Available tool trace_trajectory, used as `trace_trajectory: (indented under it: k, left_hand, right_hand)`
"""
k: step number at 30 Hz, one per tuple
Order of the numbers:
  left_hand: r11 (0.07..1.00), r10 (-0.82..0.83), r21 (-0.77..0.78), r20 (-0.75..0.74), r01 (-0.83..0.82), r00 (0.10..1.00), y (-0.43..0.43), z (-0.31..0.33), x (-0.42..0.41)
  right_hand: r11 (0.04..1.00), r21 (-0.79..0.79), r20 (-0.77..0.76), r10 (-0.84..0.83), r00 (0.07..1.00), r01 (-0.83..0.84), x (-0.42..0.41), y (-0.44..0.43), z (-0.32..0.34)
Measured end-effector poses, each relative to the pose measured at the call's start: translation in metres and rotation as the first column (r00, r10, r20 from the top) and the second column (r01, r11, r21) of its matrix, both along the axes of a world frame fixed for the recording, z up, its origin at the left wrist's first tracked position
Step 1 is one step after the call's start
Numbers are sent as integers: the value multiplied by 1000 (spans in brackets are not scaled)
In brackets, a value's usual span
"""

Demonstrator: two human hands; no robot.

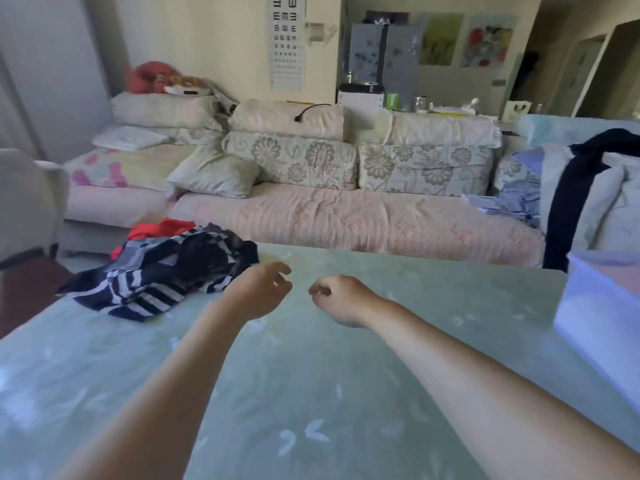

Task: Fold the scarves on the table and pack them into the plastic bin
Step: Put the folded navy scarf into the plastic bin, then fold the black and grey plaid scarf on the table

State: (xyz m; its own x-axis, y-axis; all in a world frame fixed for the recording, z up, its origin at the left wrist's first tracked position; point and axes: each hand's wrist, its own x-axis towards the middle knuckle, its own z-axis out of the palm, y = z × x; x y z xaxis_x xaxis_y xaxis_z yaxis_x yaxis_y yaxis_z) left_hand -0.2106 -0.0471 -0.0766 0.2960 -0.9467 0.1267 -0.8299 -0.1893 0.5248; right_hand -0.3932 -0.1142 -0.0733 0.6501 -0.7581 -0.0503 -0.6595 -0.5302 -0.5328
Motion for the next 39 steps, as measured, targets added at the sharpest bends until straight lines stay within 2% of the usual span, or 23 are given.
trace_trajectory:
  k: [3,7,10,13,15,18,22,24,28,30,34,36,37,39]
  left_hand:
    - [992,129,-9,57,-128,990,19,-19,75]
    - [965,260,-15,42,-260,965,32,-62,157]
    - [959,284,-2,16,-284,959,27,-82,199]
    - [940,336,-78,35,-332,941,19,-95,227]
    - [930,366,-62,48,-363,929,15,-109,242]
    - [931,363,27,2,-363,932,10,-130,250]
    - [925,379,4,40,-380,924,2,-139,252]
    - [919,392,-53,25,-391,919,-2,-136,251]
    - [885,406,-257,25,-387,913,-12,-129,247]
    - [883,388,-306,50,-356,920,-16,-124,242]
    - [923,353,-243,230,-298,907,-20,-118,218]
    - [921,343,-297,316,-251,885,-21,-113,204]
    - [929,313,-302,338,-213,887,-21,-107,197]
    - [970,192,-204,311,-132,931,-19,-90,177]
  right_hand:
    - [998,44,-5,51,999,-51,78,3,-26]
    - [994,39,-17,106,994,-105,169,0,-61]
    - [984,-72,-80,156,985,-162,223,-15,-82]
    - [967,-177,-89,168,982,-182,267,-36,-93]
    - [937,-293,-115,161,980,-188,296,-50,-98]
    - [870,-451,-238,99,966,-200,332,-68,-103]
    - [734,-619,-374,37,927,-280,364,-97,-107]
    - [733,-621,-348,58,935,-277,370,-105,-102]
    - [787,-554,-157,222,962,-272,361,-106,-92]
    - [806,-515,-72,300,951,-293,341,-97,-86]
    - [783,-505,-7,416,909,-362,281,-69,-71]
    - [796,-485,19,425,905,-363,247,-57,-65]
    - [802,-486,26,412,911,-348,230,-53,-62]
    - [807,-498,2,366,931,-316,197,-47,-57]
